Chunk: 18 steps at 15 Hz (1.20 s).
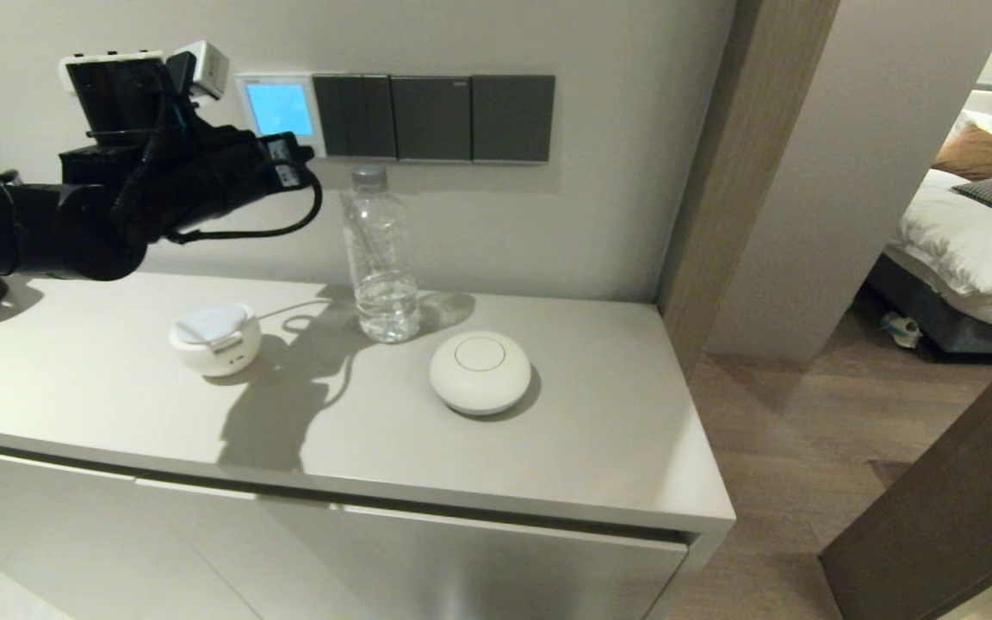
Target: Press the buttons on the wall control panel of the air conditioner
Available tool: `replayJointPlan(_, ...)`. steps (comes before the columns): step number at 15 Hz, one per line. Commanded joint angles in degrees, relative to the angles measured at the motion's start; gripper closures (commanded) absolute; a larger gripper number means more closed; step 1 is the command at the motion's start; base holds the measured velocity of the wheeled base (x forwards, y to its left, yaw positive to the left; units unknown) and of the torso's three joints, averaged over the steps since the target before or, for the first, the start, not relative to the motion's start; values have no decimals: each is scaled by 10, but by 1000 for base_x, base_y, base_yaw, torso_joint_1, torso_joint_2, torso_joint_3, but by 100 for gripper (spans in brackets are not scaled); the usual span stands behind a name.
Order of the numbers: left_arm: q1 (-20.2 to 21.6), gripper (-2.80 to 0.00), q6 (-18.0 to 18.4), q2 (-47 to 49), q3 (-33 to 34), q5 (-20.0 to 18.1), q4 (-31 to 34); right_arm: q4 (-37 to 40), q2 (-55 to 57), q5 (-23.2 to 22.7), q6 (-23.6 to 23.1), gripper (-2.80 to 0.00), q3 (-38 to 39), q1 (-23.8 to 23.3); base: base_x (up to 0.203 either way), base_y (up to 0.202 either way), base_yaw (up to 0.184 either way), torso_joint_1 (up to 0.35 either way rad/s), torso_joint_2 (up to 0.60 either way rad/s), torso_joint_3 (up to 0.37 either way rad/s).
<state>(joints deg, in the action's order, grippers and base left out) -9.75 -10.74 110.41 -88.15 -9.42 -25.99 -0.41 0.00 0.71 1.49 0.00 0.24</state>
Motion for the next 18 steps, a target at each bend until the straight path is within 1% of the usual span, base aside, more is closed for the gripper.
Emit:
replayJointPlan(1, 0, 0, 0, -35, 19, -1, -5, 0, 0, 0, 0, 0, 2, 0, 0, 0, 0, 0, 0, 0)
replayJointPlan(5, 0, 0, 1, -99, 65, -3, -7, 0, 0, 0, 0, 0, 2, 0, 0, 0, 0, 0, 0, 0)
replayJointPlan(8, -1, 0, 2, -167, 120, -5, -7, 0, 1, 0, 0, 0, 2, 0, 0, 0, 0, 0, 0, 0)
replayJointPlan(12, 0, 0, 8, -271, 249, -3, -7, 0, 0, 0, 0, 0, 2, 0, 0, 0, 0, 0, 0, 0)
replayJointPlan(15, 1, 0, 45, -354, 368, -3, -11, 0, 0, 0, 0, 0, 2, 0, 0, 0, 0, 0, 0, 0)
replayJointPlan(18, 10, 0, 55, -475, 494, -4, -18, 0, 0, 0, 0, 0, 2, 0, 0, 0, 0, 0, 0, 0)
